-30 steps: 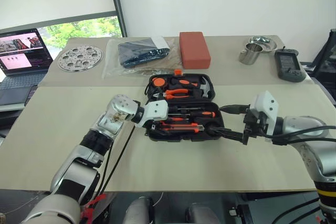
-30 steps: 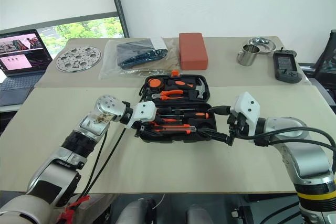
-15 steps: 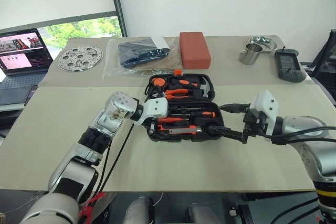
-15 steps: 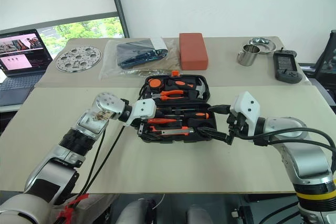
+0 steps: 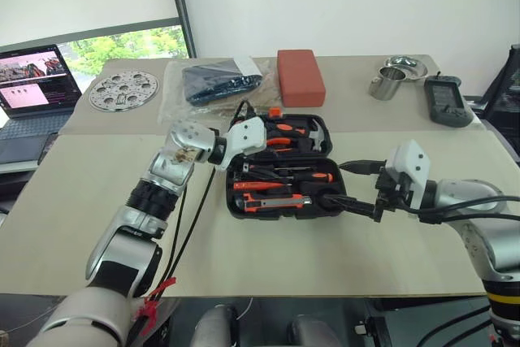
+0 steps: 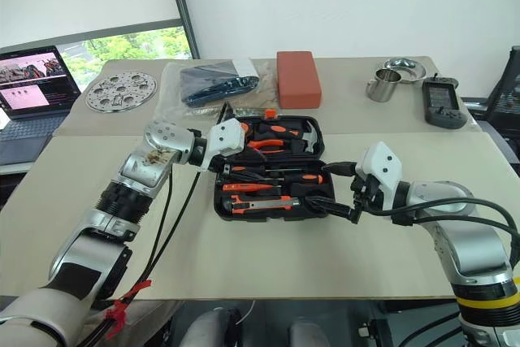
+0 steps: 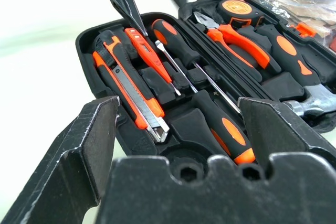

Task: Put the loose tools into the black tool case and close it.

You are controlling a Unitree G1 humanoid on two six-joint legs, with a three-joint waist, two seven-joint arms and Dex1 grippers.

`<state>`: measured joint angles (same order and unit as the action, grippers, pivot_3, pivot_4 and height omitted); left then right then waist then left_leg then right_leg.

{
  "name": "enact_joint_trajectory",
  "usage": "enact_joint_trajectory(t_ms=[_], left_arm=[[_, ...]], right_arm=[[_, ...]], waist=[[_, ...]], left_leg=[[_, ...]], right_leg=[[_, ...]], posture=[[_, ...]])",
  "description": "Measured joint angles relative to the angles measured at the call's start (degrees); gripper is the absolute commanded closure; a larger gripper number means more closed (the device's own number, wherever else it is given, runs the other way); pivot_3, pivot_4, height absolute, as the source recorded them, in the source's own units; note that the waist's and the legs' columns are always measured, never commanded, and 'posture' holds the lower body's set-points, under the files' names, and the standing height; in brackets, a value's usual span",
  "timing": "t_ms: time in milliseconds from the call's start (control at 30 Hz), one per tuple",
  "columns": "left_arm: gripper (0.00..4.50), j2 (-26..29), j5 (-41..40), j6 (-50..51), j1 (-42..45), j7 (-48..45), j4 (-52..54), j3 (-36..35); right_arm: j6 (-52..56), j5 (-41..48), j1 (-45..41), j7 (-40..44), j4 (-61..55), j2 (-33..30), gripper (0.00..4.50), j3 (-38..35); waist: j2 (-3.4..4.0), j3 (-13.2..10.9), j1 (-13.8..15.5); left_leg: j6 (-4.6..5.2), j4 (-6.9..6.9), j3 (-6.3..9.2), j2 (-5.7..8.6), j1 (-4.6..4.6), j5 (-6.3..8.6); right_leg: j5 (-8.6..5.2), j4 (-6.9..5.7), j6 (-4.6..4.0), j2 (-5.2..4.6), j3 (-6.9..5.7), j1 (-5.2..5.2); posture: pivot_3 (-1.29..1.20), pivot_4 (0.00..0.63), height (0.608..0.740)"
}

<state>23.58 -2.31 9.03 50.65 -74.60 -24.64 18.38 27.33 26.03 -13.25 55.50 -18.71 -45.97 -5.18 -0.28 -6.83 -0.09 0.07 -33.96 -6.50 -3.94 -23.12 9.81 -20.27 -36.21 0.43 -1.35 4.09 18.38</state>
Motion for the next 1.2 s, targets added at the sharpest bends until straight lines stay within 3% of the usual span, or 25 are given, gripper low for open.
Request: enact_joint_trajectory(t_ms=[100, 400, 933, 1200], left_arm=[[4.45, -1.1, 0.2, -1.5, -0.2, -2.1, -2.7, 1.7], [4.45, -1.4, 2.1, -7.5, 0.0, -5.7, -8.5, 3.9], [4.45, -3.4, 0.8, -7.6, 0.0, -6.2, -9.5, 2.7], [4.45, -2.4, 5.5, -18.2, 0.3, -3.5, -12.2, 4.3]], right_arm=[[-0.8, -0.1, 0.0, 0.1, 0.2, 0.5, 0.30, 0.0], [-1.2, -0.1, 0.2, 0.7, 0.3, 0.5, 0.30, 0.0], [-1.5, -0.2, 0.5, 1.2, 1.2, 0.5, 0.30, 0.0], [-1.4, -0.2, 0.2, 1.7, 1.2, 0.1, 0.30, 0.0]], waist=[[0.00, 0.0, 0.2], [0.01, 0.0, 0.3], [0.01, 0.0, 0.1], [0.04, 0.0, 0.2]], left_leg=[[0.00, -0.02, -0.01, 0.02, -0.02, 0.00], [0.02, -0.02, 0.00, 0.01, -0.01, 0.01], [0.02, -0.05, 0.01, 0.00, -0.01, 0.01], [0.04, -0.05, 0.01, 0.01, 0.10, 0.03]], right_leg=[[0.00, 0.01, 0.00, -0.02, 0.00, 0.00], [0.00, 0.01, 0.00, -0.02, -0.01, -0.01], [0.00, -0.02, 0.00, 0.00, -0.01, -0.01], [0.00, -0.02, 0.00, -0.01, 0.00, -0.12]], posture=[[0.00, 0.150, 0.740], [0.00, 0.150, 0.740], [0.00, 0.150, 0.740], [0.00, 0.150, 0.740]])
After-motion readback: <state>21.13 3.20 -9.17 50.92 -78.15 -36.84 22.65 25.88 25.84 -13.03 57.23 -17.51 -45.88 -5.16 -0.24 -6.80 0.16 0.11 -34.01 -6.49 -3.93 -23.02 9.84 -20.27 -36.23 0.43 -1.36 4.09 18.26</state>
